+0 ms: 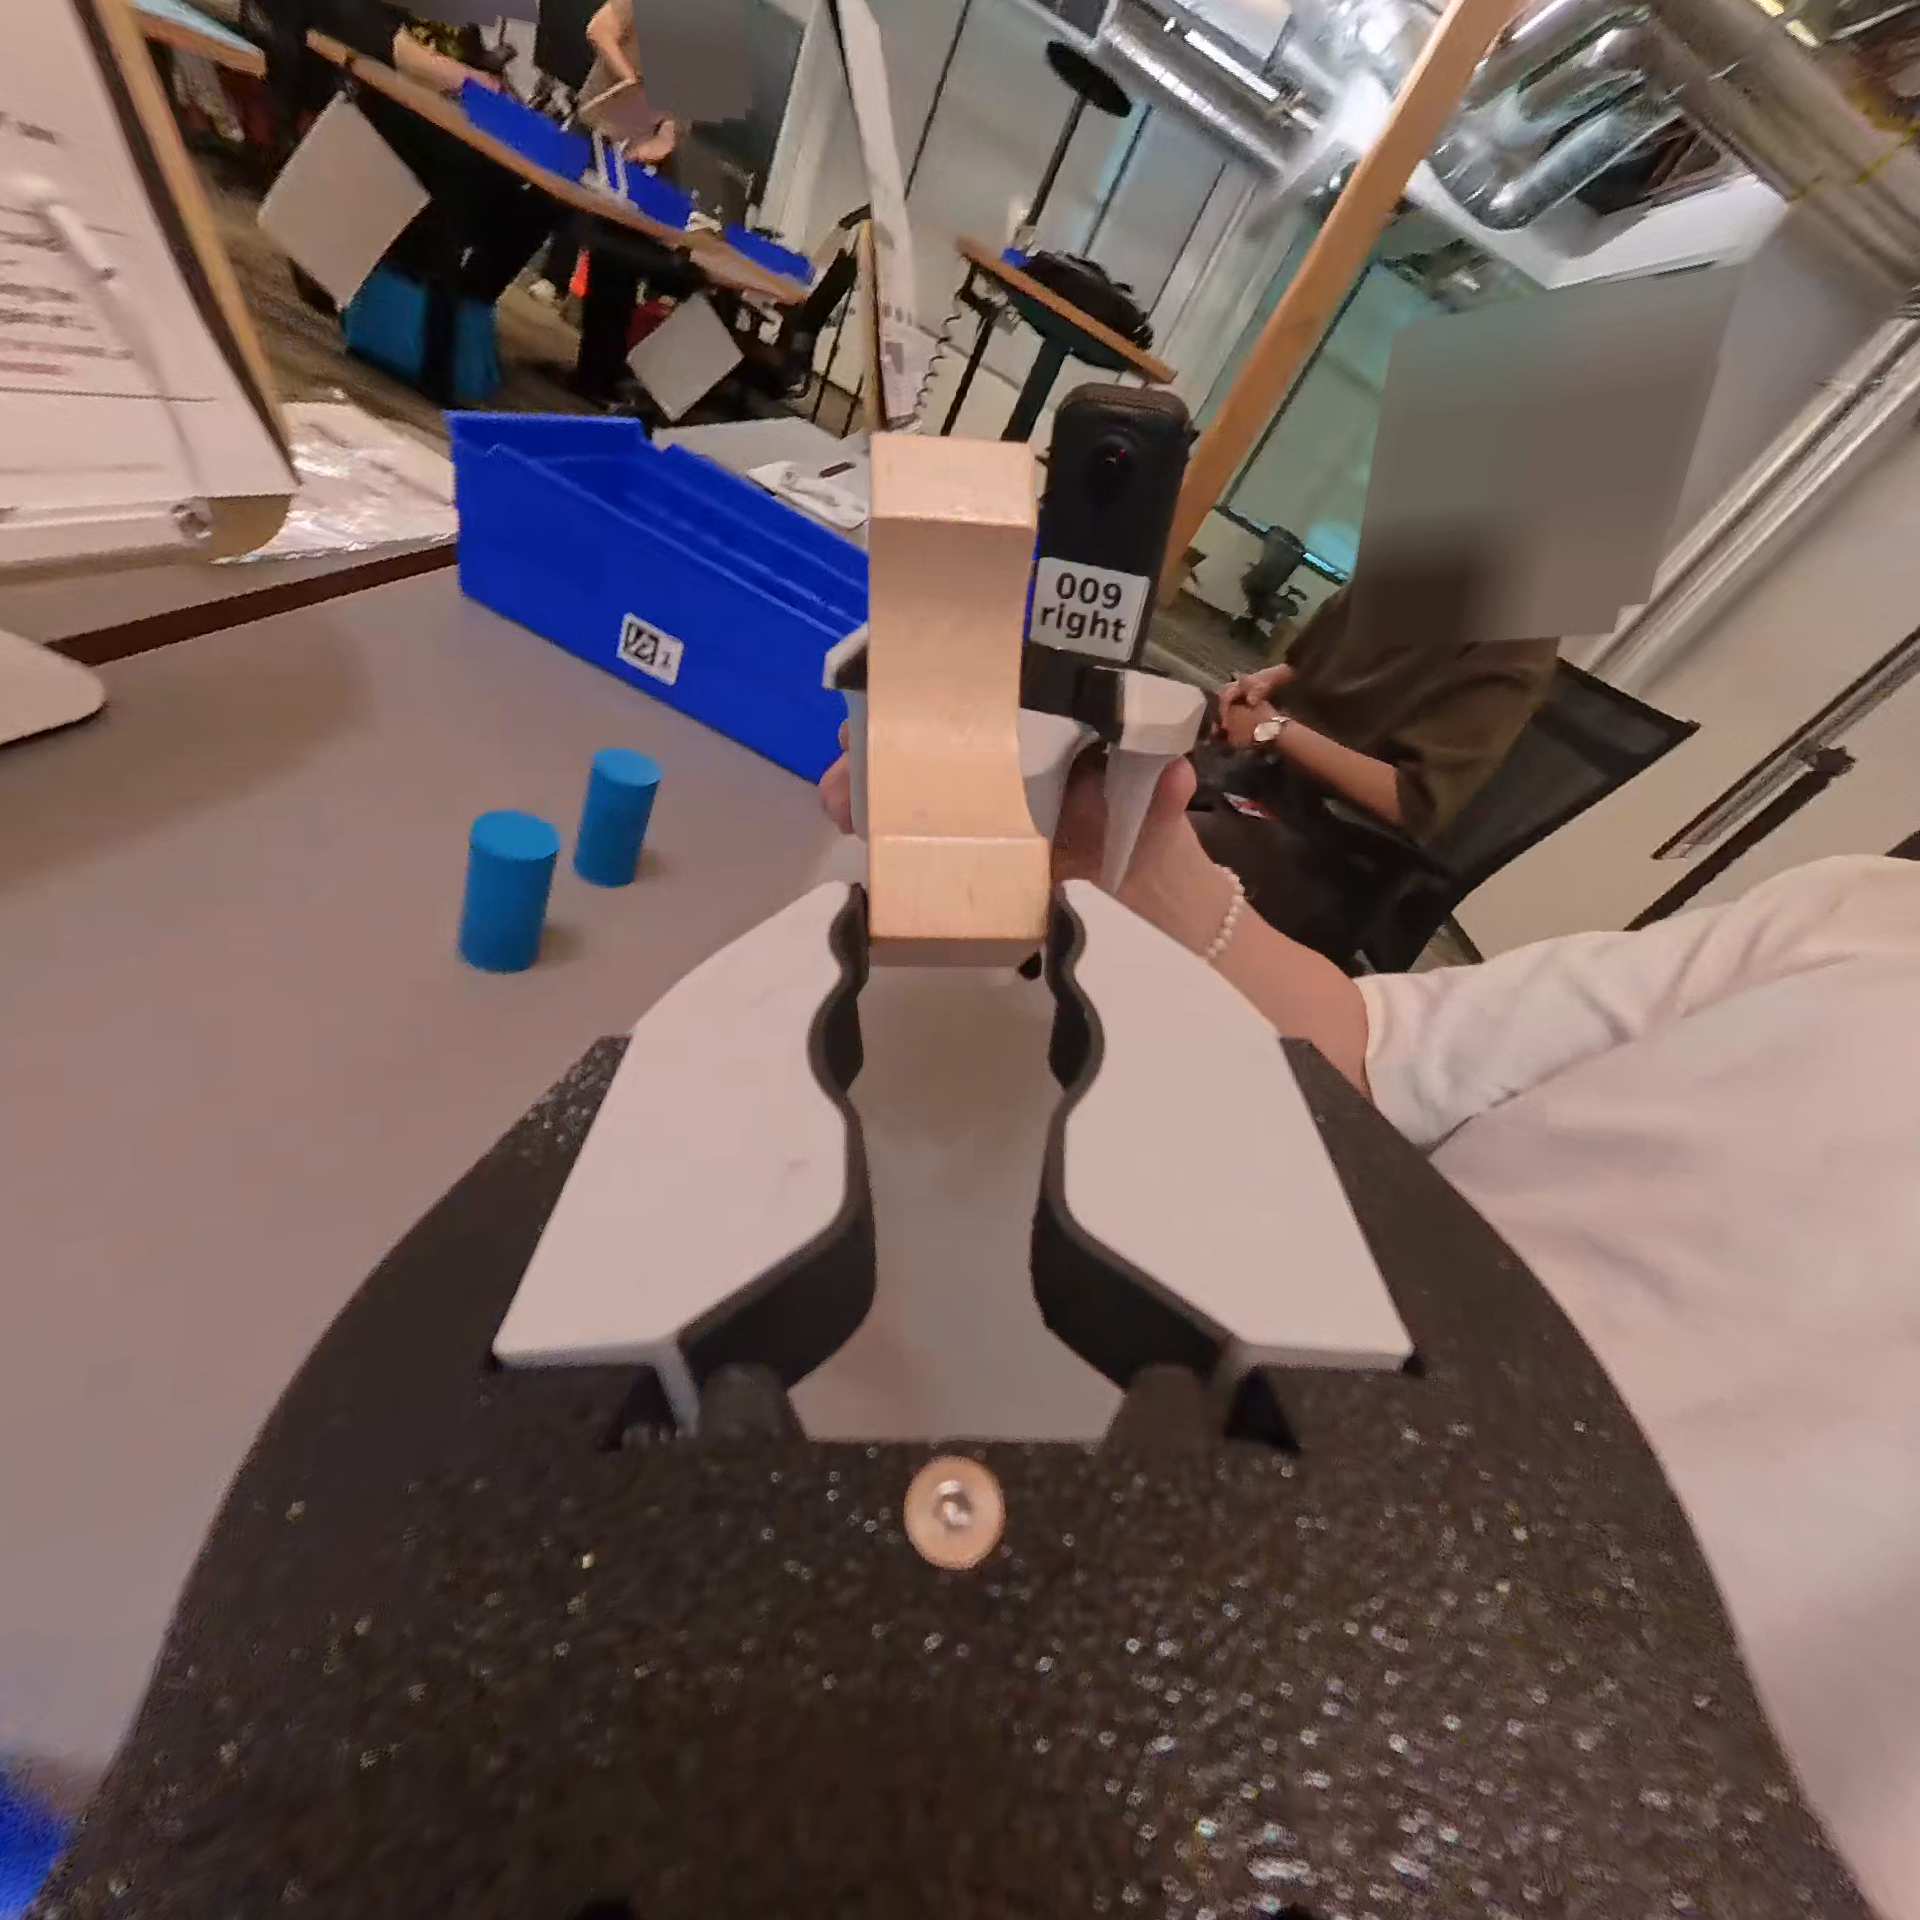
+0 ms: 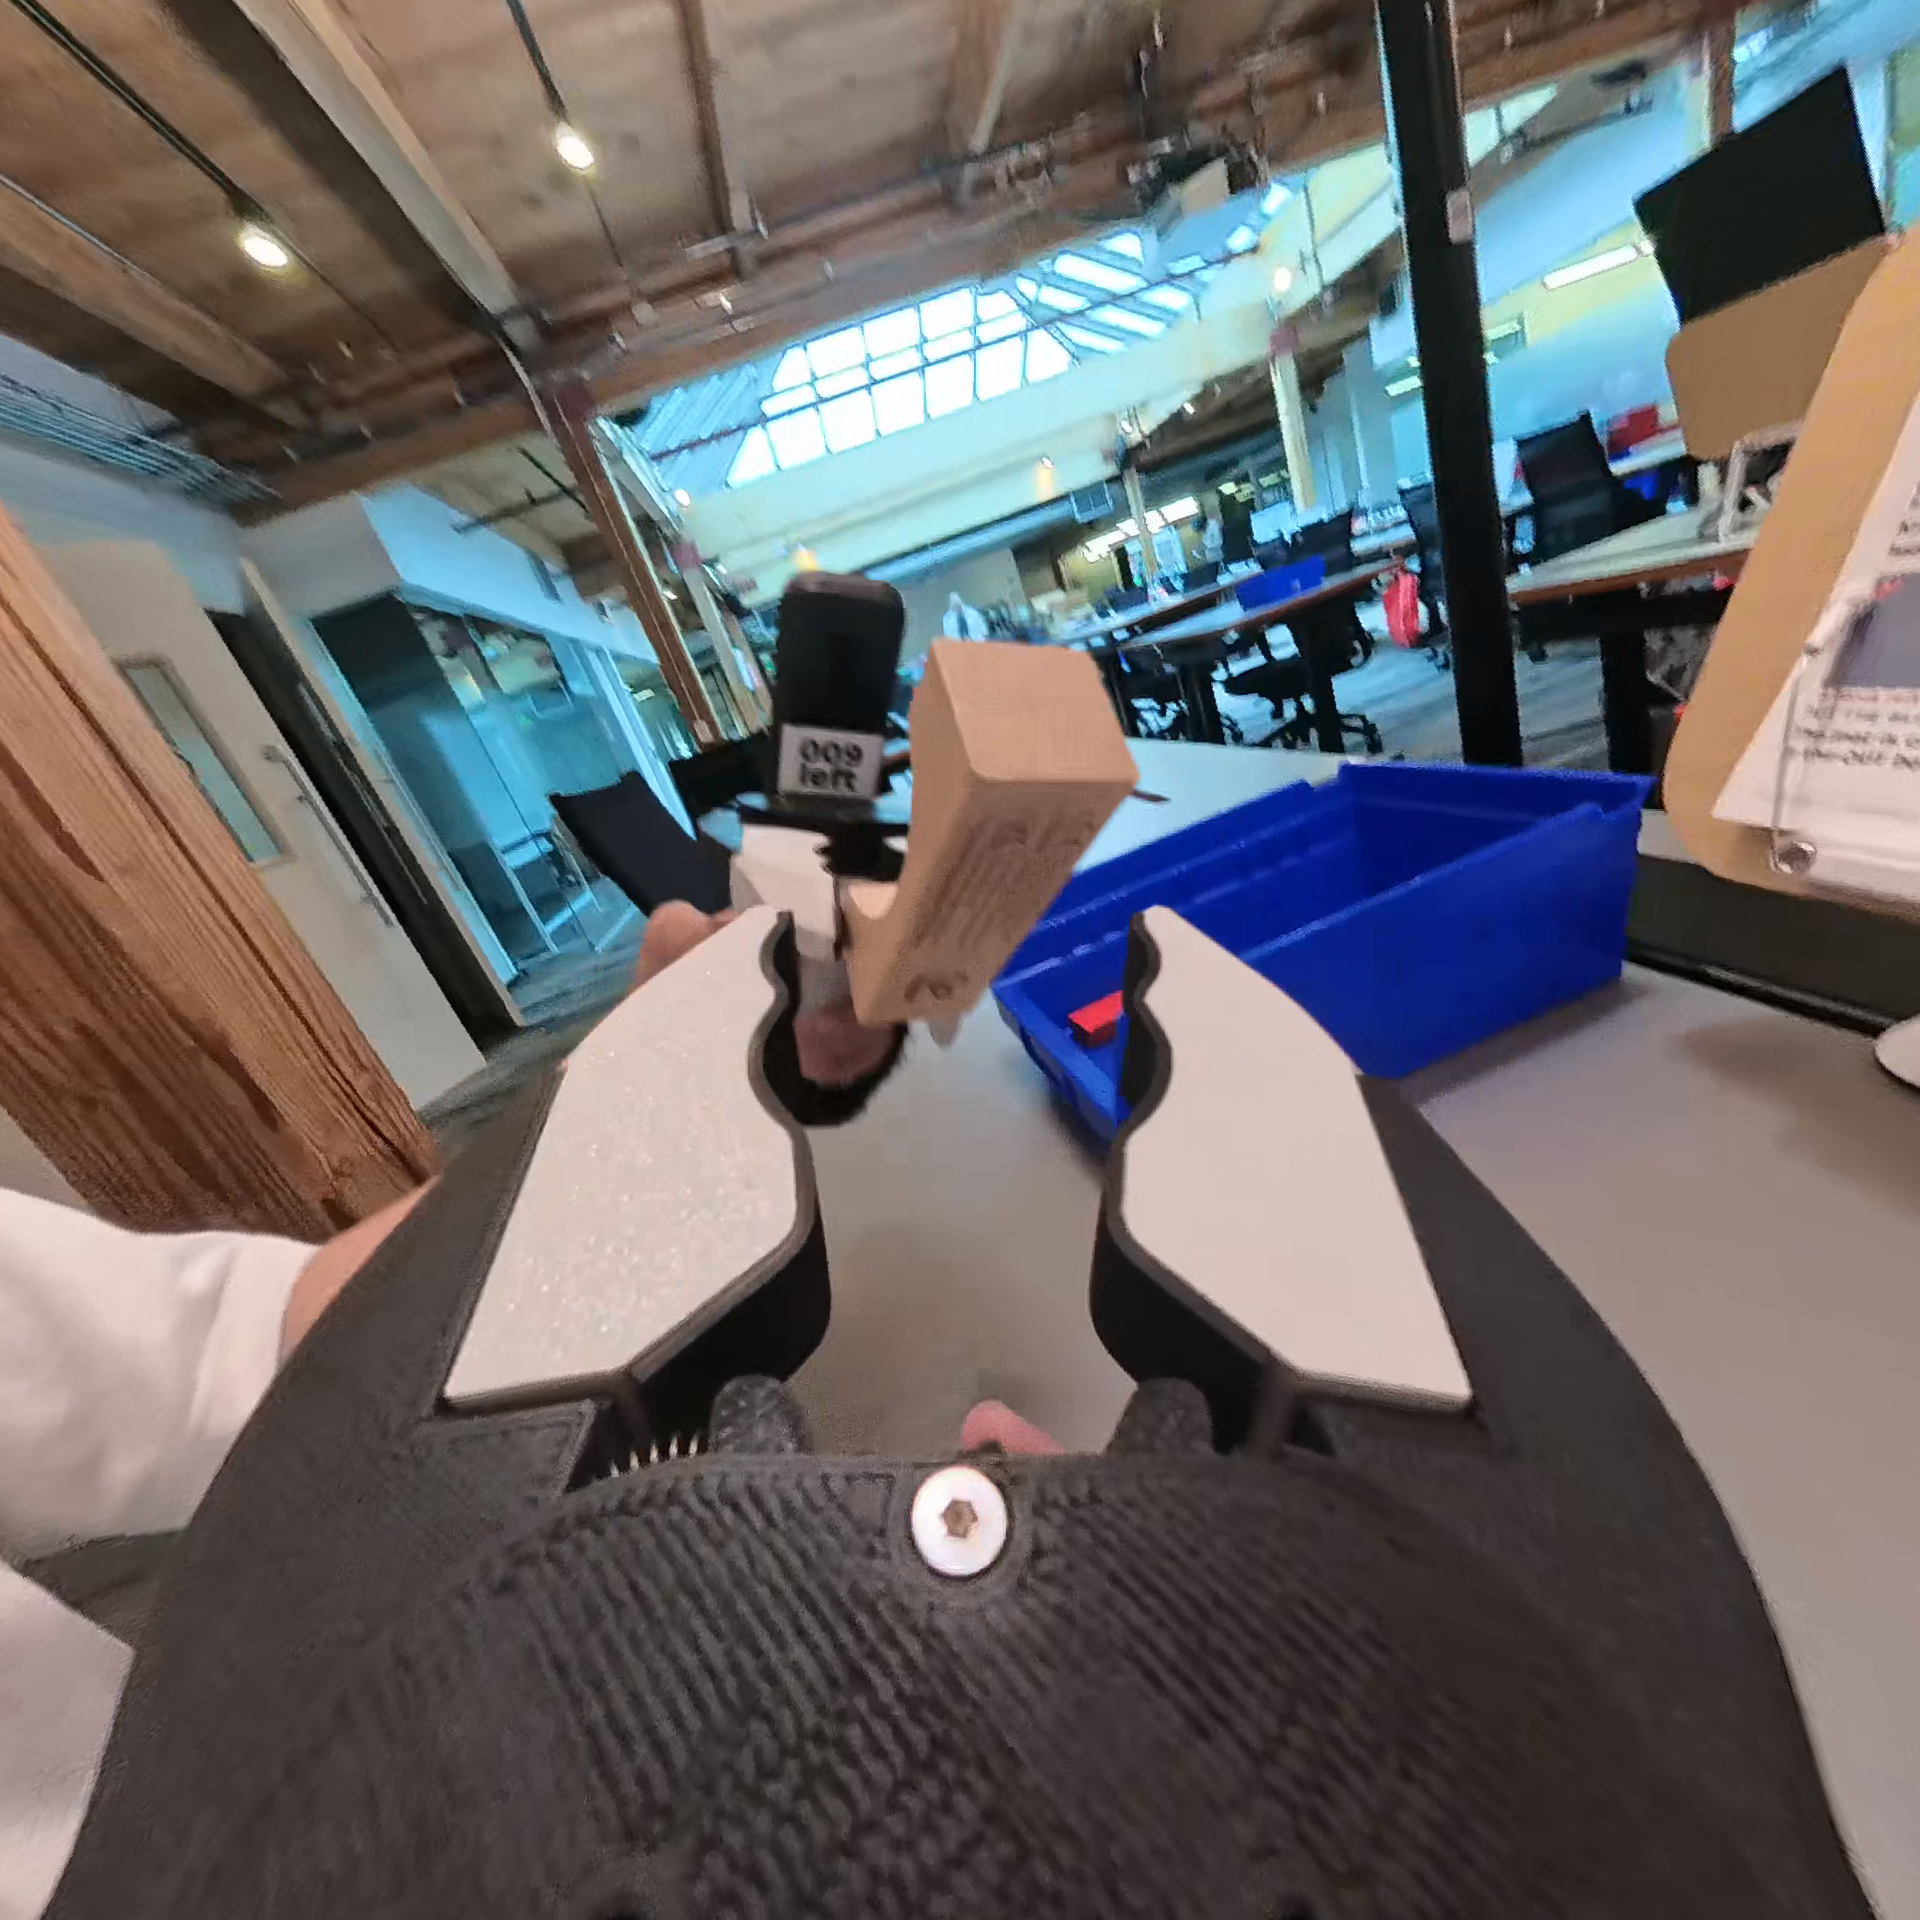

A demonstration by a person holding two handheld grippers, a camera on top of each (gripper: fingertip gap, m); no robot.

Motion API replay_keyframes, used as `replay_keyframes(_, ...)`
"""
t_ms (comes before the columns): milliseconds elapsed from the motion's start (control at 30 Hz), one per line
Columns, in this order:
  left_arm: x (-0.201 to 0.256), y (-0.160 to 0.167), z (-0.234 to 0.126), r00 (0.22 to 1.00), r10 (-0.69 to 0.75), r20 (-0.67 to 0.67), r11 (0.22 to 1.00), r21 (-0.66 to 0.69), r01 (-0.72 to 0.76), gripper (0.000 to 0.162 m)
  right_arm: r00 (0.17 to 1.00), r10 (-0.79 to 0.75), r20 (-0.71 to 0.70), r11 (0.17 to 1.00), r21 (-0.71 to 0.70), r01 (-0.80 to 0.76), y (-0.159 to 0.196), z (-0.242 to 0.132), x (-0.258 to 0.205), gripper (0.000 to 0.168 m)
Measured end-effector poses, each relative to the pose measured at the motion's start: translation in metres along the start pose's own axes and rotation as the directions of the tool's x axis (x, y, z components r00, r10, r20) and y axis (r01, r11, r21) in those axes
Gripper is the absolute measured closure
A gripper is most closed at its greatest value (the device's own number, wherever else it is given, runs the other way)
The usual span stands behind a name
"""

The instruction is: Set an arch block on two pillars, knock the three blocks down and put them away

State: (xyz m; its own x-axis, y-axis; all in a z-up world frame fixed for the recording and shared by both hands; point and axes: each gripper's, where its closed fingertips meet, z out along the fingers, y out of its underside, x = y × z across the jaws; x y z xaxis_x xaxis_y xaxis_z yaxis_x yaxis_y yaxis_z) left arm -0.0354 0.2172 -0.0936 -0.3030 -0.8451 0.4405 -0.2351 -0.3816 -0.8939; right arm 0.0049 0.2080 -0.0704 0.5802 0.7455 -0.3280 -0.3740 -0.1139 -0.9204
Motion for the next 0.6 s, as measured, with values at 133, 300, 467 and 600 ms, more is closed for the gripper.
replay_keyframes(133,0.01,0.001,0.022,0.997,0.024,-0.068,0.999,0.044,-0.021,0.13,0.999,-0.001,0.037,1.0,-0.009,0.002,0.005,-0.004,-0.009,0.119)
replay_keyframes(300,0.019,0.0,0.038,0.99,0.03,-0.14,0.996,0.086,-0.018,0.13,0.999,-0.02,0.03,0.999,0.032,0.019,0.0,-0.012,-0.01,0.134)
replay_keyframes(467,0.023,0.003,0.044,0.984,0.044,-0.172,0.994,0.102,-0.027,0.13,0.995,-0.092,0.043,0.996,0.004,0.092,0.001,-0.017,-0.014,0.135)
replay_keyframes(600,0.013,0.007,0.044,0.991,0.118,-0.056,0.989,0.094,-0.112,0.122,0.981,-0.193,0.018,0.976,-0.099,0.194,0.005,-0.021,-0.012,0.136)
